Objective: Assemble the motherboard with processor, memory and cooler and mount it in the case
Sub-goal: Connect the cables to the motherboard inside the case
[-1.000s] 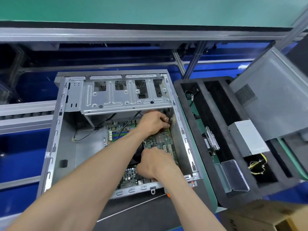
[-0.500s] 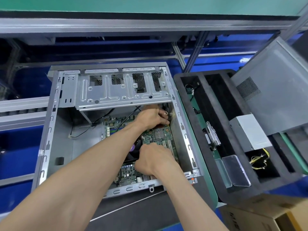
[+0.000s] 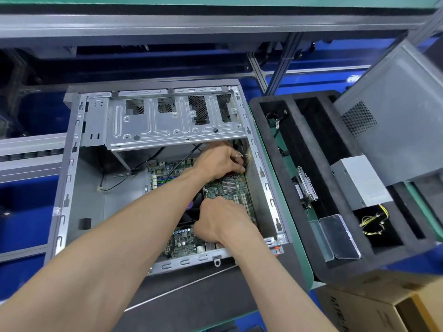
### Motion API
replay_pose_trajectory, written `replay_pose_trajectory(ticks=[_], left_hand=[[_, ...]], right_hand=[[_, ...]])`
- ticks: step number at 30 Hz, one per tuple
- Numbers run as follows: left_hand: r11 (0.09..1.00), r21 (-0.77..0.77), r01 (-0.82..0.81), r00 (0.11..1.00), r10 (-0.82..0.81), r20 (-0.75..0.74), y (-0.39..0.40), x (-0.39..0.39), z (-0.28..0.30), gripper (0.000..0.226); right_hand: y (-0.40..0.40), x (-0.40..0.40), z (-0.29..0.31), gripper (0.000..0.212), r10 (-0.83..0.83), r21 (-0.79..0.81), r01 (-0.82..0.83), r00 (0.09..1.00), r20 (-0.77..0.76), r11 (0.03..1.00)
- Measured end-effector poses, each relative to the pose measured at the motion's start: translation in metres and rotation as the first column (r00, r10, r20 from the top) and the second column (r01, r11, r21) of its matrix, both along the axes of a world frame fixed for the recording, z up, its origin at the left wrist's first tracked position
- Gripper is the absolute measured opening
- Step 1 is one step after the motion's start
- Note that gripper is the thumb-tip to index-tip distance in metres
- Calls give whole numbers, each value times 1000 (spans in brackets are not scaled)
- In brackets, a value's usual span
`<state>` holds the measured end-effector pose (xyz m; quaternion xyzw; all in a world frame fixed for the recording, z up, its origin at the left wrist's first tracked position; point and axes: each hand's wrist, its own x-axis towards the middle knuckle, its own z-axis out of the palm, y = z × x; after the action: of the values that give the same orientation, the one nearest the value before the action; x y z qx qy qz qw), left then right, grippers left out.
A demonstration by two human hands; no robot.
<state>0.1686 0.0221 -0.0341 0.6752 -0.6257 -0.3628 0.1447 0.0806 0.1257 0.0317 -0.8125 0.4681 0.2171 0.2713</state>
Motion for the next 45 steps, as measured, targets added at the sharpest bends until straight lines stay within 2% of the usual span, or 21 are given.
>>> replay_pose_trajectory(ticks=[13, 22, 33, 45], left_hand=[[999, -45, -22, 1000, 22, -7, 1, -3, 0, 26], [999, -37, -36, 999, 37, 2, 3, -3, 5, 14], [999, 12, -33, 999, 33, 3, 4, 2, 5, 22], [1000, 9, -14, 1000, 14, -19, 3, 1, 4, 15]], right_hand=[[0, -1, 3, 17, 0, 14, 0, 1000, 11, 1000], [-1, -1, 4, 20, -2, 32, 2, 1000, 4, 999], [0, -2, 3, 17, -7, 39, 7, 1000, 10, 999], [-3, -2, 2, 18, -1, 35, 1, 1000, 13, 999]])
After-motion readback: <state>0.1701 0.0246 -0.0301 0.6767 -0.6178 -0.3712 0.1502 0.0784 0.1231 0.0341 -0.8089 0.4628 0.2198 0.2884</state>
